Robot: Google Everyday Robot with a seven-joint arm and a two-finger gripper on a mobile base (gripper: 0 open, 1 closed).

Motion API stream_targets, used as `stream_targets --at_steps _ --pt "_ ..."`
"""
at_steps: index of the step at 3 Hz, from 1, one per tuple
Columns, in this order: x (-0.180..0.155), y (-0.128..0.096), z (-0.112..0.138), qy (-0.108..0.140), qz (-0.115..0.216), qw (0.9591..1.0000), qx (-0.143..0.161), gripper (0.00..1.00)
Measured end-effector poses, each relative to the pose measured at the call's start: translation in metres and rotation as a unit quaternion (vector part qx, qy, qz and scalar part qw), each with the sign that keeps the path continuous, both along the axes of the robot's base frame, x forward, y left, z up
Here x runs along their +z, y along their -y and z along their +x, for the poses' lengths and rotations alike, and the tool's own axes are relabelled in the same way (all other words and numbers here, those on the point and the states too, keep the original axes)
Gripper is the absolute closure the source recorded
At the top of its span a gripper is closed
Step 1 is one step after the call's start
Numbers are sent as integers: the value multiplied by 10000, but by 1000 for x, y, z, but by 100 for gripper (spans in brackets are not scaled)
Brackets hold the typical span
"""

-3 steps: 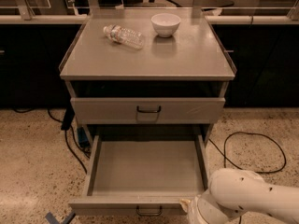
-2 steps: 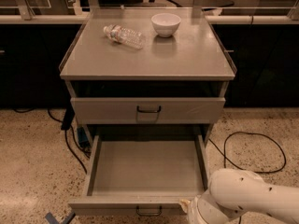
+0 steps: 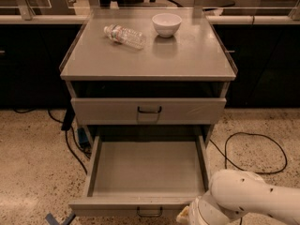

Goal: Close middle drawer

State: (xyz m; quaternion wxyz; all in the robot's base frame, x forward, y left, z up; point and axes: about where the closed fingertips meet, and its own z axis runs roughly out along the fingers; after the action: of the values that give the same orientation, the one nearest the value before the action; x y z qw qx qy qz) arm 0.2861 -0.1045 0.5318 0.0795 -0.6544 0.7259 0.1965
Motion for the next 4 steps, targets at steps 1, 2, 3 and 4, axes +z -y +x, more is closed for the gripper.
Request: stream_targets --at_steps 1,2,3,4 --pt "0 0 0 0 0 10000 0 65" --pt "0 0 0 0 0 10000 0 87" --pt "3 -4 -1 156 -58 9998 114 100" --pt "-9 -14 -7 274 -51 9989 368 100"
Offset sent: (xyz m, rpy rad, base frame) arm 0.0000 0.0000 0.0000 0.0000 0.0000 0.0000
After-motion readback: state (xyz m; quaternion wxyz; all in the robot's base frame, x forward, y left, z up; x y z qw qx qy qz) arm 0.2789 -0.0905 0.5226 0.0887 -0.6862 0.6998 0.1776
